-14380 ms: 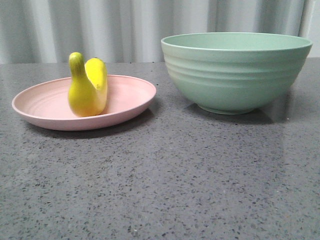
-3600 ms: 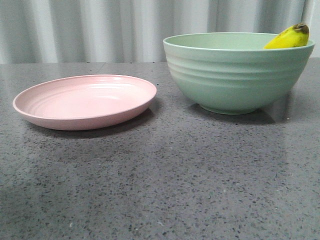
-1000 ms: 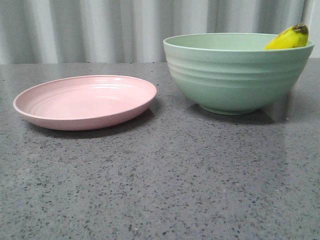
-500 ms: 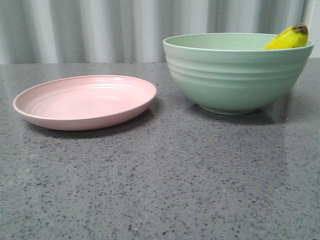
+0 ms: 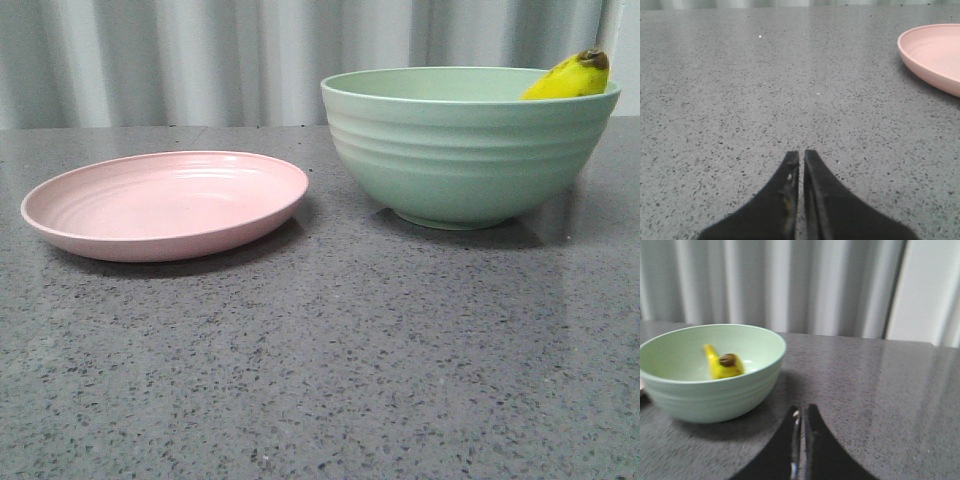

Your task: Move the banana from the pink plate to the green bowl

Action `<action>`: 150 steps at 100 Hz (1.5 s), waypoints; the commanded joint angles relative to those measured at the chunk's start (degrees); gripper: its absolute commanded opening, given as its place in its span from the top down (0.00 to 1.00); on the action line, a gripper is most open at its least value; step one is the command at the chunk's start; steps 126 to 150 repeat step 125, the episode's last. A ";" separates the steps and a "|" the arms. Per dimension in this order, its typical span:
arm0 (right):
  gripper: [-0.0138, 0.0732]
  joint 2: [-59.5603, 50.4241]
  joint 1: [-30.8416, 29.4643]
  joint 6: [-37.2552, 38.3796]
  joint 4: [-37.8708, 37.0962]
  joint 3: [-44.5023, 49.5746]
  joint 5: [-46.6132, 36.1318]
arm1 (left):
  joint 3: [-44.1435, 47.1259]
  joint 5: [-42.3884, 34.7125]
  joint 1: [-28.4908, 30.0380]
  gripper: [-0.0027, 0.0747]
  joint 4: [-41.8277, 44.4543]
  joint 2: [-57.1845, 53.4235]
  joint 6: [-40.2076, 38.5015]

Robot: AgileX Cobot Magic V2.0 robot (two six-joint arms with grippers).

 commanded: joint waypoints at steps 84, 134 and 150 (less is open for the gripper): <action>0.93 -0.82 -11.19 0.00 4.89 15.76 -2.18 | 1.48 -2.22 0.13 0.99 -0.33 -1.82 -0.42; 0.93 -0.82 -11.19 0.00 4.89 15.76 -2.18 | 1.48 -2.22 0.13 0.99 -0.33 -1.82 -0.42; 0.93 -0.82 -11.19 0.00 4.89 15.76 -2.18 | 1.48 -2.22 0.13 0.99 -0.33 -1.82 -0.42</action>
